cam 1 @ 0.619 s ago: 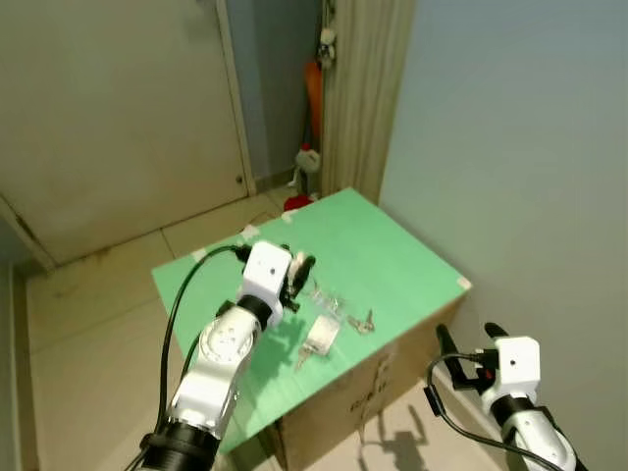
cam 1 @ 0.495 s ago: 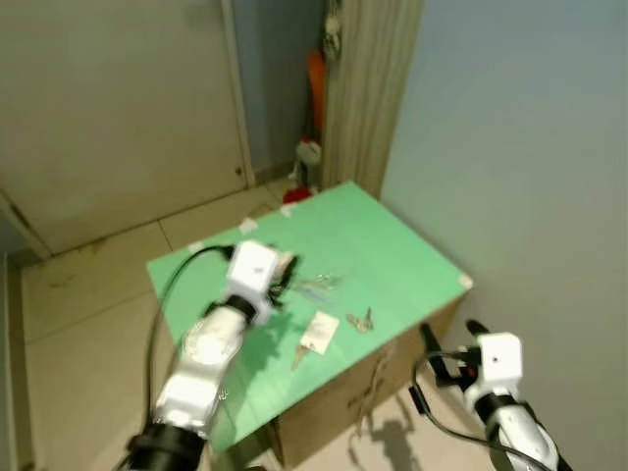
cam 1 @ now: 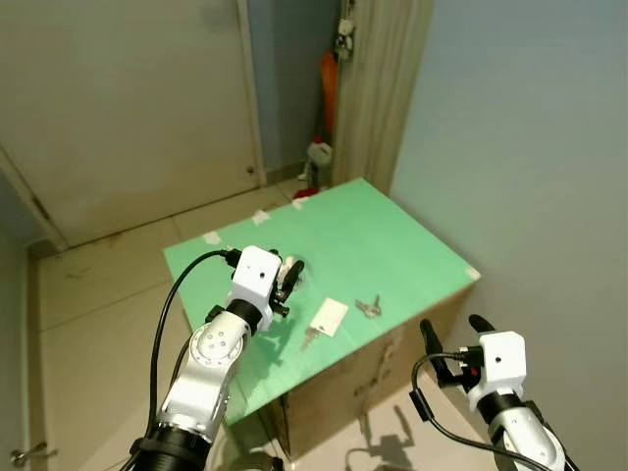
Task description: Hang keys on a hook
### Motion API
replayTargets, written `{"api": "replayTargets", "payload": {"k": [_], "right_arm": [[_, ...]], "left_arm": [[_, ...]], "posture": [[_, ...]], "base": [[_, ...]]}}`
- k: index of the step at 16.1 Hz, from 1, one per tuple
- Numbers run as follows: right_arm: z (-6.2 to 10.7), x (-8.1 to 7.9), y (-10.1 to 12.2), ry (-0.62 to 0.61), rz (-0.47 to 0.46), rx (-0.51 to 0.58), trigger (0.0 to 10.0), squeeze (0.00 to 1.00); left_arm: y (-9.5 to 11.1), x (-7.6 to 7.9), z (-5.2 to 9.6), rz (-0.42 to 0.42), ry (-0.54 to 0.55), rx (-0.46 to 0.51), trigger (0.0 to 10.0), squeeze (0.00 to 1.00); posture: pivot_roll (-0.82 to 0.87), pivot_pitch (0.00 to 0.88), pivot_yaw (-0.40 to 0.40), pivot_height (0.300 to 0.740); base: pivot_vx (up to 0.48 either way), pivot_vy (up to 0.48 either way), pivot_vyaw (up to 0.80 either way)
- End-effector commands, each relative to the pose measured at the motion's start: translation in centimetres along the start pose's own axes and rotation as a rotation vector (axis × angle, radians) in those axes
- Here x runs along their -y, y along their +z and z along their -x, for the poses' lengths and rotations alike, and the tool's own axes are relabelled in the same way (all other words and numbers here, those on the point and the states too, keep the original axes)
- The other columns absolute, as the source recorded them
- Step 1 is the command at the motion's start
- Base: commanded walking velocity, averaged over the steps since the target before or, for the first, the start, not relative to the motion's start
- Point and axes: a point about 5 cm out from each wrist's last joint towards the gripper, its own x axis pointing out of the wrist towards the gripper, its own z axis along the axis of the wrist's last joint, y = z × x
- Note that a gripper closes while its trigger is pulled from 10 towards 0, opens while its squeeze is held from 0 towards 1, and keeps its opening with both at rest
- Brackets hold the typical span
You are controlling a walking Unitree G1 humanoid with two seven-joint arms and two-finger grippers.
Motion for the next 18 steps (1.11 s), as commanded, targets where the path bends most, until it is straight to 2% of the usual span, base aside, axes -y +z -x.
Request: {"api": "replayTargets", "payload": {"k": [1,3,7,10,18], "right_arm": [[-0.1,-0.1,0.6,-0.004,0.004,0.010,10.0,0.00],[0.1,-0.2,0.9,-0.004,0.006,0.008,10.0,0.00],[0.4,-0.4,1.1,-0.003,0.003,-0.006,10.0,0.00],[0.6,-0.5,1.4,-0.001,0.013,-0.015,10.0,0.00],[1.3,-0.8,1.7,0.004,0.000,-0.030,10.0,0.00]], "left_arm": [[0.2,-0.1,-0.2,0.019,0.006,-0.003,10.0,0.00],[0.3,-0.2,-0.3,0.009,0.013,-0.004,10.0,0.00],[0.3,-0.5,-0.6,0.041,0.027,-0.008,10.0,0.00],[0.7,-0.5,-0.7,0.061,0.026,0.027,10.0,0.00],[0.4,-0.3,-0.9,0.049,0.005,0.019,10.0,0.00]], "posture": [[-0.13,0.000,0.013,0.695],[-0.13,0.000,0.011,0.695],[-0.14,0.000,0.010,0.695],[-0.14,0.000,0.009,0.695],[-0.16,0.000,0.011,0.695]], "base": [[0.000,0.000,0.00],[-0.405,0.000,0.00],[-0.401,0.000,0.00],[-0.094,0.000,0.00],[0.000,0.000,-0.63]]}}
